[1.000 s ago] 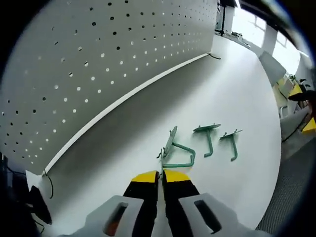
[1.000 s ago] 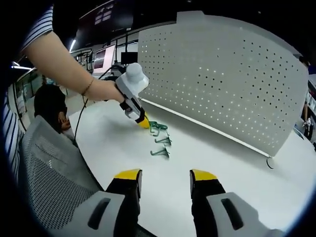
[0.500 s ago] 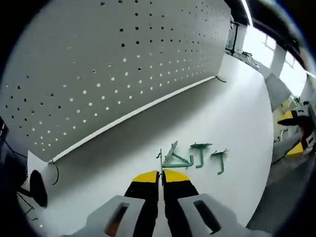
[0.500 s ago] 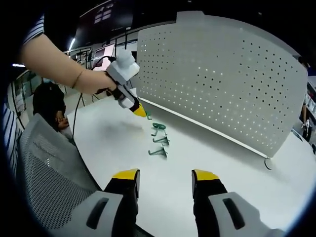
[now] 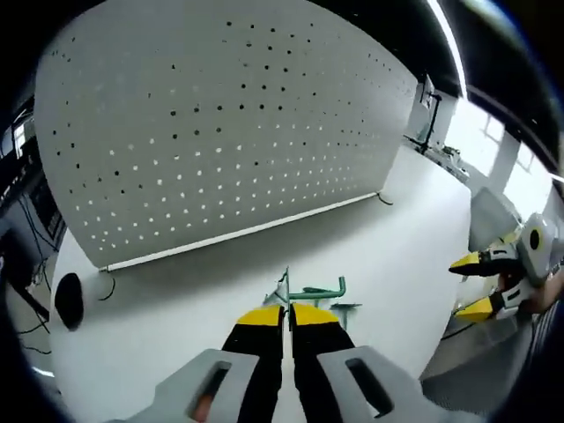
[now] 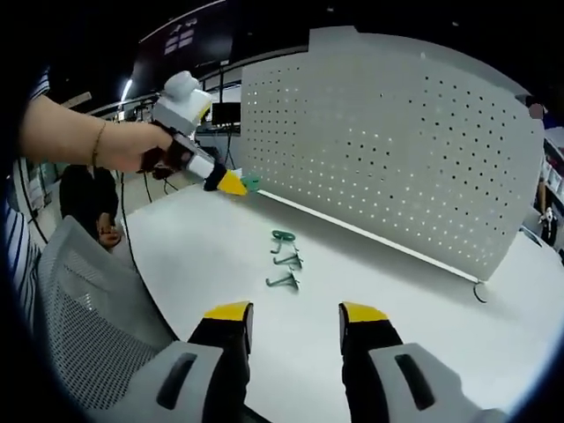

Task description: Insert the hook assembly into the mounting plate slot until the hook locks in place.

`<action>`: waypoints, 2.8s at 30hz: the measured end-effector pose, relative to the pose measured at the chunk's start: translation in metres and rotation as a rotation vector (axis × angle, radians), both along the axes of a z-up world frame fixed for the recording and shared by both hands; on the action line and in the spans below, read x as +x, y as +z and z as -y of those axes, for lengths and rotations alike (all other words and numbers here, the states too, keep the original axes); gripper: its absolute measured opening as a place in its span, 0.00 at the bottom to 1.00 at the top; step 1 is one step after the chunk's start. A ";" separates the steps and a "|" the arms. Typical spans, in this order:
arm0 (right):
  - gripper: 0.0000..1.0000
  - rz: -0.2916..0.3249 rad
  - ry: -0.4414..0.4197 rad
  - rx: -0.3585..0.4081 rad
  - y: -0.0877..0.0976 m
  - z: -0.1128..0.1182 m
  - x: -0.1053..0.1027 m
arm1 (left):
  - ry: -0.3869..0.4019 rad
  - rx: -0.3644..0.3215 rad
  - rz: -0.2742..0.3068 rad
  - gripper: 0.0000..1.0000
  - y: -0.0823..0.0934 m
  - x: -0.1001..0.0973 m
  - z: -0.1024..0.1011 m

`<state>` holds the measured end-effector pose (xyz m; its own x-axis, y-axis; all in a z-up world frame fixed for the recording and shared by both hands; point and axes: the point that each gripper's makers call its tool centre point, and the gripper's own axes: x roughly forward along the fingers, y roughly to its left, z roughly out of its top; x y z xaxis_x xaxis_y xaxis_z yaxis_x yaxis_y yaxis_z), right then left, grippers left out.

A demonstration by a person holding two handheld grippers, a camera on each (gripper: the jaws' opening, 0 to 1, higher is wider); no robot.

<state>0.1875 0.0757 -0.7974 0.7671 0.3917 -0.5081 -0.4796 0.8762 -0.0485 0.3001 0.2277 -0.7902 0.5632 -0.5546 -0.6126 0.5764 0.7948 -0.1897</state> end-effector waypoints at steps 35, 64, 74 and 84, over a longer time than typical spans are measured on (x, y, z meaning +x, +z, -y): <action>0.28 -0.103 -0.123 0.739 0.090 -0.050 0.038 | -0.045 -0.245 0.032 0.01 0.044 -0.063 0.065; 0.02 -0.268 -0.204 0.954 0.076 -0.058 0.047 | -0.097 -0.278 0.144 0.01 0.060 -0.062 0.084; 0.00 -0.235 -0.174 0.884 0.078 -0.065 0.045 | -0.137 -0.237 0.218 0.02 0.061 -0.064 0.078; 0.00 -0.068 -0.004 0.603 0.096 -0.082 0.041 | -0.143 -0.230 0.211 0.12 0.065 -0.065 0.071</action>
<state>0.2289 0.1581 -0.7012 0.7429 0.6227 -0.2457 -0.4604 0.7417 0.4878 0.2355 0.1566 -0.7255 0.5709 -0.7469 -0.3410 0.7243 0.6537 -0.2192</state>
